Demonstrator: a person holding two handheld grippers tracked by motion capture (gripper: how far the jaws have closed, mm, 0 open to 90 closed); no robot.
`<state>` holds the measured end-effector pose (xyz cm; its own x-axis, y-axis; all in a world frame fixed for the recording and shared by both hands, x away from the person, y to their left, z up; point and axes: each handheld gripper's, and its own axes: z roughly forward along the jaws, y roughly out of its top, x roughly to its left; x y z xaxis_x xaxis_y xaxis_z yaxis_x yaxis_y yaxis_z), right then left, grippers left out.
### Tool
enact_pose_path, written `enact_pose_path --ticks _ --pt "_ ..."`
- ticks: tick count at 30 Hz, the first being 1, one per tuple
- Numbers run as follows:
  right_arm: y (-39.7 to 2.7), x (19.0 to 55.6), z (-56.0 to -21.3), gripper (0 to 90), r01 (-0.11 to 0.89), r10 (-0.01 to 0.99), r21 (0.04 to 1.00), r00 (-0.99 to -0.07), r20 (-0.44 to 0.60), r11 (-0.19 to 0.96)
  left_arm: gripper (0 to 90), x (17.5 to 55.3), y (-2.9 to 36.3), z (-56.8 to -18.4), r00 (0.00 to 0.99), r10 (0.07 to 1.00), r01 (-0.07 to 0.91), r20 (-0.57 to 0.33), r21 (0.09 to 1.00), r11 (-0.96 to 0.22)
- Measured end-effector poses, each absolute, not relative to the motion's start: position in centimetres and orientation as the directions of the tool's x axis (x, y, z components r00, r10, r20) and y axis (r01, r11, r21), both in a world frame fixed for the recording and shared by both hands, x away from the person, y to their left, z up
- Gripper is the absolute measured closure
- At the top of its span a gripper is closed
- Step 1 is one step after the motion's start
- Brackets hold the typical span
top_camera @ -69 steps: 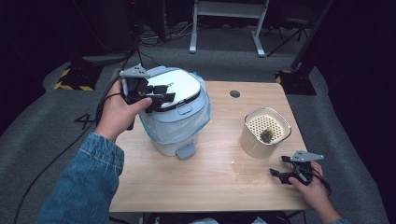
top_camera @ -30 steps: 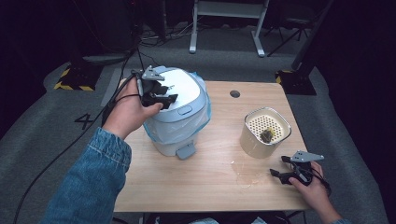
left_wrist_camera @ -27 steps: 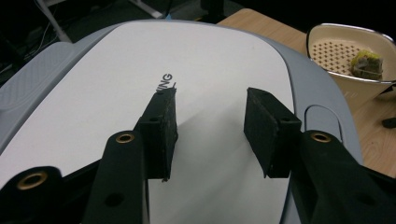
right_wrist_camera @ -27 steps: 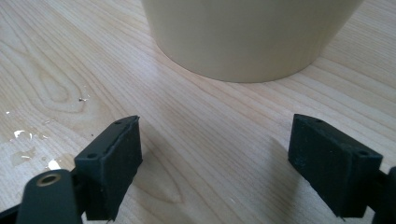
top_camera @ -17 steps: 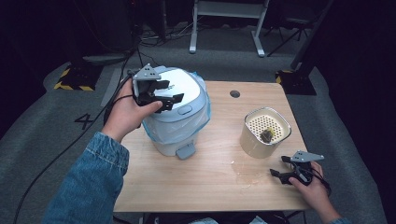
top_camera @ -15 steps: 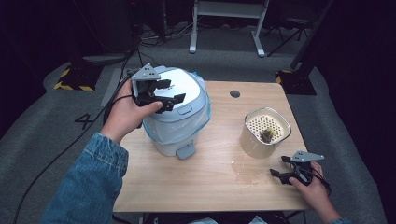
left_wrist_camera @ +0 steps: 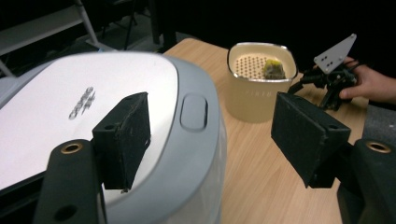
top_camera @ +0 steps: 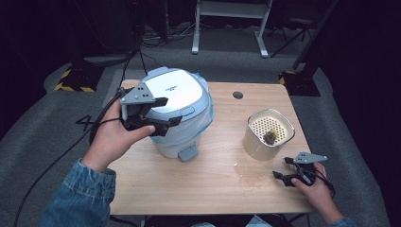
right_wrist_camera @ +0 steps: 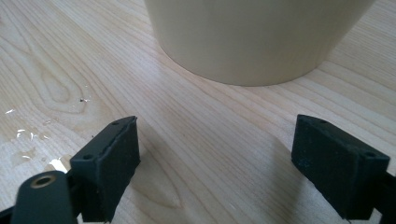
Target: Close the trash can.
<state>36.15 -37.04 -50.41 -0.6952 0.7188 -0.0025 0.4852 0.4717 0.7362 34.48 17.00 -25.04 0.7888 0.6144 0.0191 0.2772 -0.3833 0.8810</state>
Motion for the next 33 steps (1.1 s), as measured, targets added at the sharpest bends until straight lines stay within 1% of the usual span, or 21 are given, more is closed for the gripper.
enact_pose_path --ticks 6,8,14,16,17,21,23,24,27,28,29,33 --pt "-36.9 36.3 -50.4 15.2 0.491 0.728 0.736 -0.686 -0.003 0.466 28.6 32.3 19.2 -26.6 0.746 0.666 0.305 0.004 0.887 -0.347" --pt "-36.8 36.3 -50.4 15.1 0.492 0.729 0.736 -0.684 -0.004 0.466 28.6 32.1 19.5 -26.8 0.744 0.669 0.309 -0.003 0.888 -0.34" --pt "-36.8 36.3 -50.4 15.1 0.492 0.73 0.735 -0.684 -0.006 0.466 28.5 30.7 21.5 -29.1 0.697 0.717 0.347 -0.018 0.883 -0.316" --pt "-36.8 36.3 -50.4 15.1 0.491 0.729 0.735 -0.685 -0.005 0.467 28.1 30.3 22.0 -29.8 0.688 0.725 0.355 -0.011 0.877 -0.324" --pt "-36.8 36.3 -50.4 15.0 0.491 0.727 0.736 -0.686 -0.004 0.467 27.7 29.9 22.6 -30.6 0.679 0.734 0.359 0.018 0.864 -0.353" --pt "-36.8 36.3 -50.4 15.1 0.491 0.727 0.736 -0.686 -0.003 0.466 27.6 29.5 23.5 -32.0 0.661 0.75 0.369 0.022 0.861 -0.35" --pt "-36.8 36.3 -50.4 15.0 0.491 0.727 0.736 -0.686 -0.003 0.466 27.6 29.4 23.9 -33.2 0.655 0.756 0.382 0.004 0.861 -0.336" --pt "-36.8 36.3 -50.4 15.1 0.491 0.727 0.736 -0.686 -0.003 0.466 27.6 29.3 24.3 -34.5 0.652 0.758 0.395 -0.001 0.855 -0.338" --pt "-36.8 36.3 -50.4 15.1 0.49 0.727 0.736 -0.686 -0.003 0.466 27.4 29.2 24.5 -35.5 0.65 0.76 0.403 -0.003 0.849 -0.341" --pt "-36.8 36.3 -50.4 15.1 0.49 0.727 0.736 -0.686 -0.004 0.467 27.2 29.1 24.7 -36.6 0.647 0.762 0.413 -0.015 0.847 -0.334" --pt "-36.8 36.3 -50.4 15.1 0.49 0.727 0.737 -0.687 -0.004 0.466 27.1 29.1 24.7 -36.6 0.647 0.762 0.413 -0.015 0.847 -0.334" --pt "-36.8 36.3 -50.4 15.1 0.49 0.727 0.736 -0.687 -0.005 0.467 26.9 29.2 25.2 -38.7 0.632 0.773 0.448 -0.048 0.837 -0.314"
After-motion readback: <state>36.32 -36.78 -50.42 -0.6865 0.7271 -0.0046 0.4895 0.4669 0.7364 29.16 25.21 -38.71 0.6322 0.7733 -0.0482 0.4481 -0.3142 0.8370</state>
